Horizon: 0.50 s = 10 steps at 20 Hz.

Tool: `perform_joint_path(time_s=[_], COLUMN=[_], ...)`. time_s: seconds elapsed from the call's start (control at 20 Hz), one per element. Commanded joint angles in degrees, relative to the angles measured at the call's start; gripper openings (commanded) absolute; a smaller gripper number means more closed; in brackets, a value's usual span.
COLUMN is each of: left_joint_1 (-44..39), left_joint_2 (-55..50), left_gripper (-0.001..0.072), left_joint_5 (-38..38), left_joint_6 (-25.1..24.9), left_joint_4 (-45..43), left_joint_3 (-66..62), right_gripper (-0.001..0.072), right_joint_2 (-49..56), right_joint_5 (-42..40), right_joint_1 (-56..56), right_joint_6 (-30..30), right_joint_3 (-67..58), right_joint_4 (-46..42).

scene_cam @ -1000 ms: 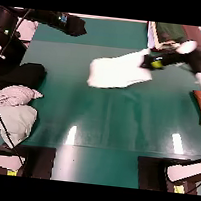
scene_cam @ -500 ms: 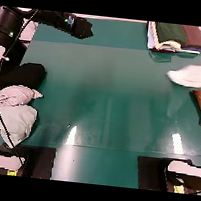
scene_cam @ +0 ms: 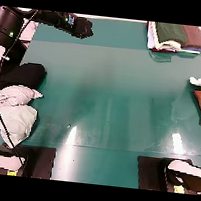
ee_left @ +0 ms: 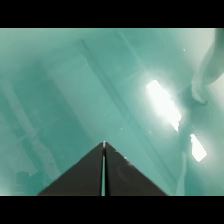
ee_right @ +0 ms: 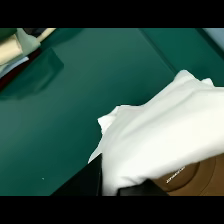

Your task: Fold the shirts.

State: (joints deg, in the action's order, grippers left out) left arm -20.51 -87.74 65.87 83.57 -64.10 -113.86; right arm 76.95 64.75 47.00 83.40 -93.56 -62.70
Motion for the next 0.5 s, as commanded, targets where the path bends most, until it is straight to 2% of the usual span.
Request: perform_joint_path(time_s=[0.0,0.25,0.45], left_joint_1=[0.02,0.02,0.02], left_joint_2=[0.04,0.04,0.04], left_gripper=[0.0023,0.0023,0.0023], left_joint_5=[0.17,-0.07,-0.46], left_joint_6=[-0.02,-0.11,-1.22], left_joint_4=[-0.13,-0.22,-0.22], left_joint_3=[0.02,0.02,0.02], right_gripper=[0.0020,0.0020,0.0020], right_joint_2=[-2.36,-5.38,-6.05], right_joint_5=[-0.81,5.95,12.41], right_joint_1=[-1.33,2.82,5.60], right_joint_6=[-1.07,-2.27,-2.47], right_joint_3=[-0.04,-0.02,0.00], right_joint_4=[0.11,-1.46,-13.16])
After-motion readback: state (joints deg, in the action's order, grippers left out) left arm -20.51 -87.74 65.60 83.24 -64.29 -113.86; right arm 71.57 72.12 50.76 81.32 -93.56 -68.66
